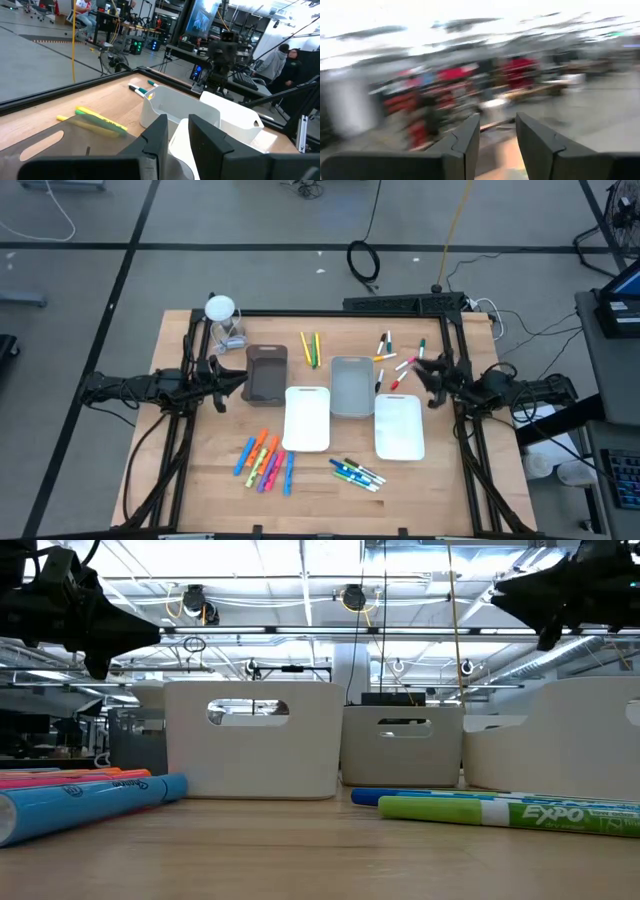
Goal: Pick & Place Markers
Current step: Put the right green mini marker into the right white bin
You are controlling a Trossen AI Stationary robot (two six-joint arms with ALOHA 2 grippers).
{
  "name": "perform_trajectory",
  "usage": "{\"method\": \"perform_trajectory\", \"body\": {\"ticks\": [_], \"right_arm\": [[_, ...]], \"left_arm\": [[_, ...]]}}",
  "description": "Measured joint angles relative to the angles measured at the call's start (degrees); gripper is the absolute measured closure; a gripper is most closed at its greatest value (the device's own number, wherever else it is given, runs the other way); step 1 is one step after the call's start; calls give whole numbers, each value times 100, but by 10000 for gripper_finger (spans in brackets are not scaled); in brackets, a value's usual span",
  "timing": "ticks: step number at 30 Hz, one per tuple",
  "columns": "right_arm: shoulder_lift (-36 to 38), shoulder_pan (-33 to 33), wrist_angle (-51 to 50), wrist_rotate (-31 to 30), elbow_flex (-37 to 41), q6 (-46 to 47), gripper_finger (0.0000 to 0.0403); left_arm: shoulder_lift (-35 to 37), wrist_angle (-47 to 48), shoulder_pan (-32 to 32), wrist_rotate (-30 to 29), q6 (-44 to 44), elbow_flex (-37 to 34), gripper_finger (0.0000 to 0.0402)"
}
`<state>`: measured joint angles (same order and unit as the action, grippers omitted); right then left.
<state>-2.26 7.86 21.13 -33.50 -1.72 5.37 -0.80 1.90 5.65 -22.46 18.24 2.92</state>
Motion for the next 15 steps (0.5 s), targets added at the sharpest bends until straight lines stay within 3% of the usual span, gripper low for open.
{"method": "perform_trajectory", "body": {"ticks": [2,4,8,11,15], "right_arm": [[-251,-5,-469,-868,-270,179,286],[-702,-2,-1564,-1554,-697,283,274],[-1810,-198,-3404,-2527,-1971,1760,225],[-2680,-628,-4509,-2291,-2855,2815,182],[-3659,-1629,-5953,-978,-3987,3849,151]], "left_arm": [[0,1,0,0,0,0,323],[0,1,0,0,0,0,323],[0,2,1,2,0,0,323],[0,0,1,-2,0,0,323],[0,-1,0,-4,0,0,323]]}}
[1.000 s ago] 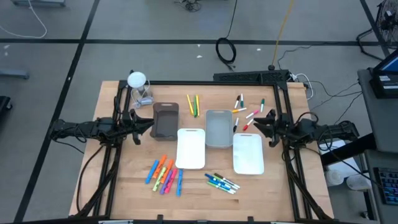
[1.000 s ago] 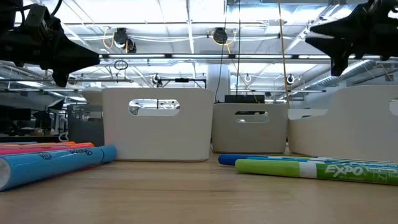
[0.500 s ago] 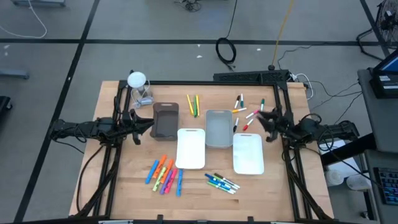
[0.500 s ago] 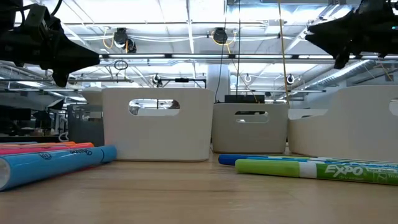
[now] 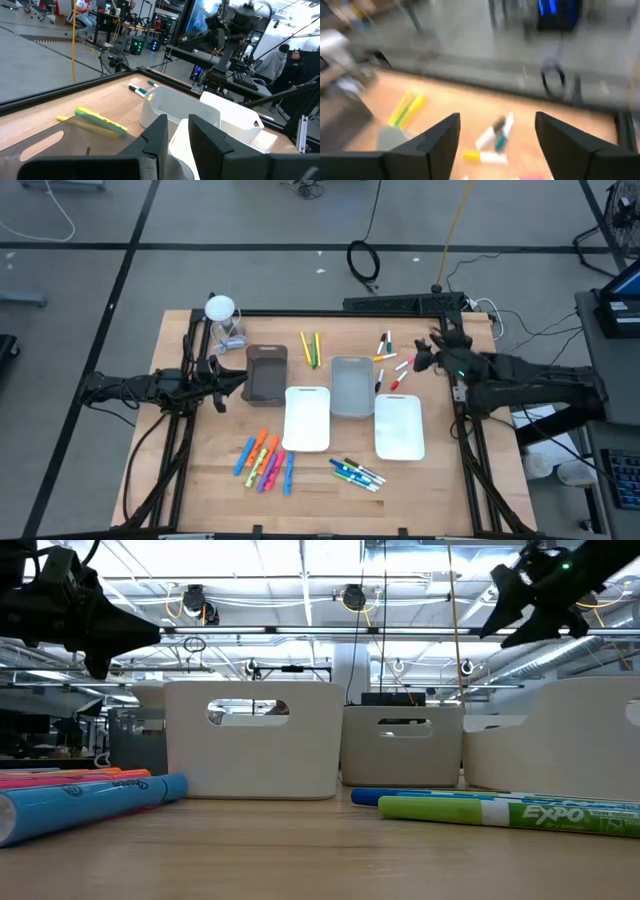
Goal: Pick & Place Markers
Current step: Put the right green mini marker into the right white bin
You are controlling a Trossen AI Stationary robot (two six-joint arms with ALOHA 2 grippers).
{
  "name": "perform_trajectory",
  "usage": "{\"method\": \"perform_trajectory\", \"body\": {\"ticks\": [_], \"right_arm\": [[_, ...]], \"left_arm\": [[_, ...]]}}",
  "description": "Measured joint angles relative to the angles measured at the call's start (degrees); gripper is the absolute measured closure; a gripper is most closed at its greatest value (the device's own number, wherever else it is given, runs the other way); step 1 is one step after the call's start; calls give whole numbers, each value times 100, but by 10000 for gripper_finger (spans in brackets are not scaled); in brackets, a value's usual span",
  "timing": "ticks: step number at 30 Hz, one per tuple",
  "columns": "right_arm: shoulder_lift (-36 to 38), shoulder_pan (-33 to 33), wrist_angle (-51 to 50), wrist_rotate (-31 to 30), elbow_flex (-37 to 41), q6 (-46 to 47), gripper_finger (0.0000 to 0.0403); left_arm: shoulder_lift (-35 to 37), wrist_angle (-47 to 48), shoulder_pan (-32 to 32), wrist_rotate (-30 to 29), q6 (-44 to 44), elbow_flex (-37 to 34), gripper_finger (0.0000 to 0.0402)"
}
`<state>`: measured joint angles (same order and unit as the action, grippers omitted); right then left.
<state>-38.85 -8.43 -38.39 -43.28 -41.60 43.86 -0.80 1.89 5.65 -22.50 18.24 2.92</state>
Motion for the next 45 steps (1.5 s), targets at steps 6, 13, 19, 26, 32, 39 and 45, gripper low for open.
{"method": "perform_trajectory", "body": {"ticks": [6,13,19,26,32,39,45], "right_arm": [[-1248,-1871,-697,2164,-429,-375,154],[-2205,-3580,-730,3285,-340,-1029,160],[-3055,-4260,-634,3440,-340,-1176,161],[-4018,-4299,195,3607,-340,-1207,161],[-4582,-4450,295,3595,-340,-1358,161],[-4841,-4467,377,3451,-351,-1288,162],[-4848,-4471,398,3499,-351,-1272,201]], "left_arm": [[0,-1,0,1,1,0,323],[0,1,1,2,0,0,323],[0,2,2,2,0,0,323],[0,1,2,2,0,0,323],[0,0,0,2,0,0,323],[0,0,1,2,1,0,323],[0,0,2,2,1,0,323]]}}
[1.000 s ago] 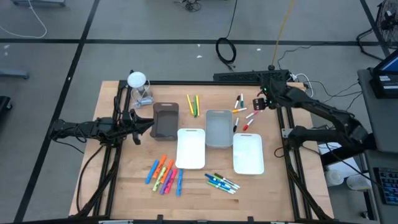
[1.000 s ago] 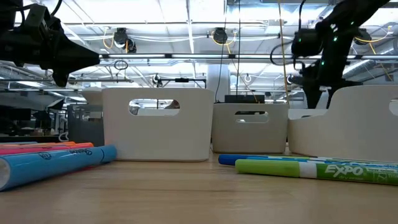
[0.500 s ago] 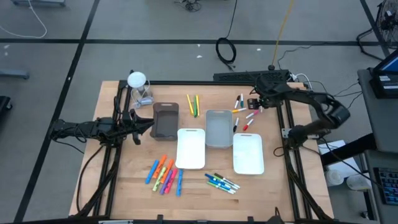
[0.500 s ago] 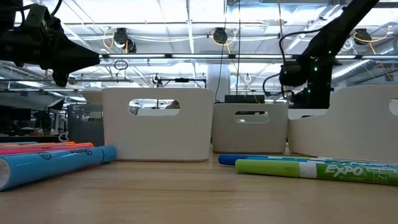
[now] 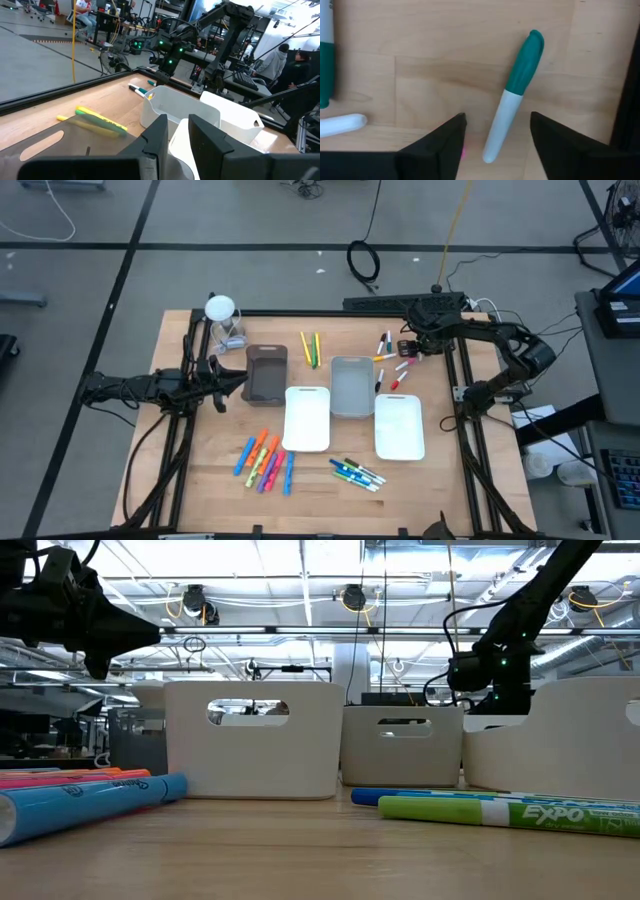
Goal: Pick & Place Markers
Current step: Put the right green mini marker into the right white bin
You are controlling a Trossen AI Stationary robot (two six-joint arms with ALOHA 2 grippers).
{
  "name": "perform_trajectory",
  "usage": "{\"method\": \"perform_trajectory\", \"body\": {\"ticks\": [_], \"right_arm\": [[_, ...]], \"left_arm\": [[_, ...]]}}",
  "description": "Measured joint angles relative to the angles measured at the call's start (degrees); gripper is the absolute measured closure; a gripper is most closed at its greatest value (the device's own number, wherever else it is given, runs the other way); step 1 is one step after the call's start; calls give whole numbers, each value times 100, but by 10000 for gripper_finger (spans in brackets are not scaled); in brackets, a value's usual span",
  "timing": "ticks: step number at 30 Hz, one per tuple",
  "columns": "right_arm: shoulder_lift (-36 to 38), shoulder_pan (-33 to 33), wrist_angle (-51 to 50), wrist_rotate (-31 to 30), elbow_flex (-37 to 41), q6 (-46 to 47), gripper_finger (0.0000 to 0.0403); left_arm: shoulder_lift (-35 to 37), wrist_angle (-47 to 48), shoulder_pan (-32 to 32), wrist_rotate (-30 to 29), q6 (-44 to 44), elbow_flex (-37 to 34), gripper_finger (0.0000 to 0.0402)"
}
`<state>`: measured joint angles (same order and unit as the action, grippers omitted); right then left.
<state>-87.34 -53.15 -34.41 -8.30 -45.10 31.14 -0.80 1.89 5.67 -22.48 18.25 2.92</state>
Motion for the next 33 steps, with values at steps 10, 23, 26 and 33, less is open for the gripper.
{"method": "perform_trajectory", "body": {"ticks": [10,23,26,33], "right_arm": [[-6,0,-31,91,4,-13,339],[254,0,24,68,33,-539,385],[753,10,59,78,33,-637,387],[2157,584,123,615,26,-641,387]], "left_arm": [[0,0,-1,0,0,0,323],[0,0,-2,0,0,0,323],[0,0,-2,0,-1,0,323],[-2,0,-2,0,-1,0,323]]}}
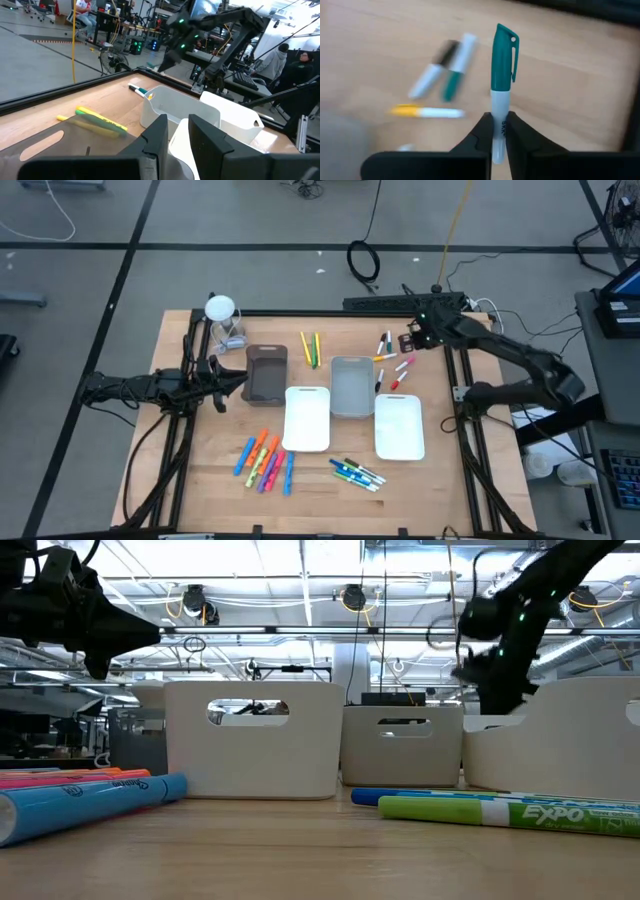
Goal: Pick & Place Markers
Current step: Put the right green mini marker into the right white bin
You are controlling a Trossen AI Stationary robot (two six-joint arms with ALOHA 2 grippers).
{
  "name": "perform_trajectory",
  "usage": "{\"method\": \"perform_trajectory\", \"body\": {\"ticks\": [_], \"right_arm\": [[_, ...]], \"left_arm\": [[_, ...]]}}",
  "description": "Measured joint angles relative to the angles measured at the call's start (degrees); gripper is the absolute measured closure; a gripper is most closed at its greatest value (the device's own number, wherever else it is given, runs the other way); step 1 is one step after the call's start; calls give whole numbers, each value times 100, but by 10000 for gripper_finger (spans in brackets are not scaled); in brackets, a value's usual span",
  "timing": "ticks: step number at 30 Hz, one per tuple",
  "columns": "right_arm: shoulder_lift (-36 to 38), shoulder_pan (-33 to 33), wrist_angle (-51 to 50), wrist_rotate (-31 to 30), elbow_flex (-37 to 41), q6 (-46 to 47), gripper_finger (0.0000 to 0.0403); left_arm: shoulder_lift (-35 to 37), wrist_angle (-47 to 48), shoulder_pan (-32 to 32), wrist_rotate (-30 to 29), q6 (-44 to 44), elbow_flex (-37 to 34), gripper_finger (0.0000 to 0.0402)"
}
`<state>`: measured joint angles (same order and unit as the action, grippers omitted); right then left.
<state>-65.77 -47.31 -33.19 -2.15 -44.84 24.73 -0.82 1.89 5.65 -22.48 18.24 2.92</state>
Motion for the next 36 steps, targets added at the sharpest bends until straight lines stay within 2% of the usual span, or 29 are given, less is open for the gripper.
{"method": "perform_trajectory", "body": {"ticks": [6,11,17,21,27,36], "right_arm": [[943,1316,-5,802,-4,50,387],[1443,2588,-7,977,-9,431,387],[1547,4062,-155,1170,-11,1405,387],[1520,4927,-687,1245,-11,2080,387],[1482,5643,-1386,801,-11,3401,387],[1075,6009,-1350,773,-11,3761,376]], "left_arm": [[0,0,1,0,0,0,323],[0,1,2,0,0,0,323],[0,1,1,0,0,0,323],[0,2,2,0,0,0,323],[1,2,0,0,1,0,323],[2,2,0,0,0,0,323]]}}
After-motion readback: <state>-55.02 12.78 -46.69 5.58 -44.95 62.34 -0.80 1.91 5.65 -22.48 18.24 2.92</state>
